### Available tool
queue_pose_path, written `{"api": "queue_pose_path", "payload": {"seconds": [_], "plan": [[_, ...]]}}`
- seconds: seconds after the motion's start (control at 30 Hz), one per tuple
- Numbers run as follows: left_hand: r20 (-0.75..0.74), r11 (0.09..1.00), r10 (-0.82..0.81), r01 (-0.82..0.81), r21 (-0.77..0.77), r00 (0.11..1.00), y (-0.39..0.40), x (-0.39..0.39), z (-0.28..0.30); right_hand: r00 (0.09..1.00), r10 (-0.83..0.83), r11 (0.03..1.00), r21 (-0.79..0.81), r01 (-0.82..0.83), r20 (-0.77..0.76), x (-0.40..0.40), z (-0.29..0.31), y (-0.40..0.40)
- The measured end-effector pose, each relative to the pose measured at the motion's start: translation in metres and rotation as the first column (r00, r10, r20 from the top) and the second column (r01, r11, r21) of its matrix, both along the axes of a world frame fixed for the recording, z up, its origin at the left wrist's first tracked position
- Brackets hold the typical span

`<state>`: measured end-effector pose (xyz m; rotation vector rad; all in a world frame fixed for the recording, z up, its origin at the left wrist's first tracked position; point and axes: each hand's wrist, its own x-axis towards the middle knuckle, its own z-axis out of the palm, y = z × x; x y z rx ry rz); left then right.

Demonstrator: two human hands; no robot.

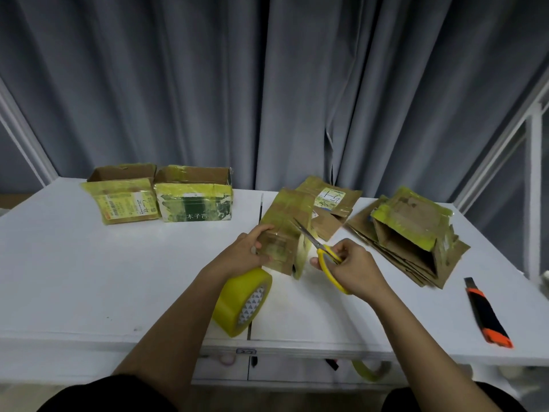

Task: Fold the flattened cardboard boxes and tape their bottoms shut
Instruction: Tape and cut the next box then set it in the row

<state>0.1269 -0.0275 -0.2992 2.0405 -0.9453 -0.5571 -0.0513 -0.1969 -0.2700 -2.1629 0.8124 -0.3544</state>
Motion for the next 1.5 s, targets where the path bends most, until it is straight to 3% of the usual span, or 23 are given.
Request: {"api": "queue_pose_path", "payload": {"seconds": [0.23, 0.4, 0.67, 1.23, 1.5], "plan": [[-0.129, 0.999, 0.020, -0.025, -0.040, 0.991, 0.003, -0.005, 0.003, 0.964, 0.142, 0.984, 0.135, -0.114, -0.225, -0.021, -0.007, 0.013], [-0.197, 0.996, 0.058, -0.071, -0.061, 0.979, 0.000, -0.004, 0.005, 0.922, 0.256, 0.946, 0.269, -0.178, -0.291, -0.015, -0.002, 0.014], [-0.186, 0.995, 0.083, -0.090, -0.030, 0.979, 0.001, -0.008, 0.009, 0.838, 0.393, 0.905, 0.319, -0.280, -0.380, 0.011, 0.008, 0.021], [-0.197, 0.994, 0.090, -0.100, -0.044, 0.976, 0.003, -0.018, 0.024, 0.817, 0.505, 0.821, 0.447, -0.354, -0.280, 0.028, 0.005, 0.006], [-0.205, 0.991, 0.119, -0.128, -0.035, 0.972, -0.001, -0.013, 0.020, 0.839, 0.480, 0.836, 0.425, -0.349, -0.257, 0.027, 0.006, -0.001]]}}
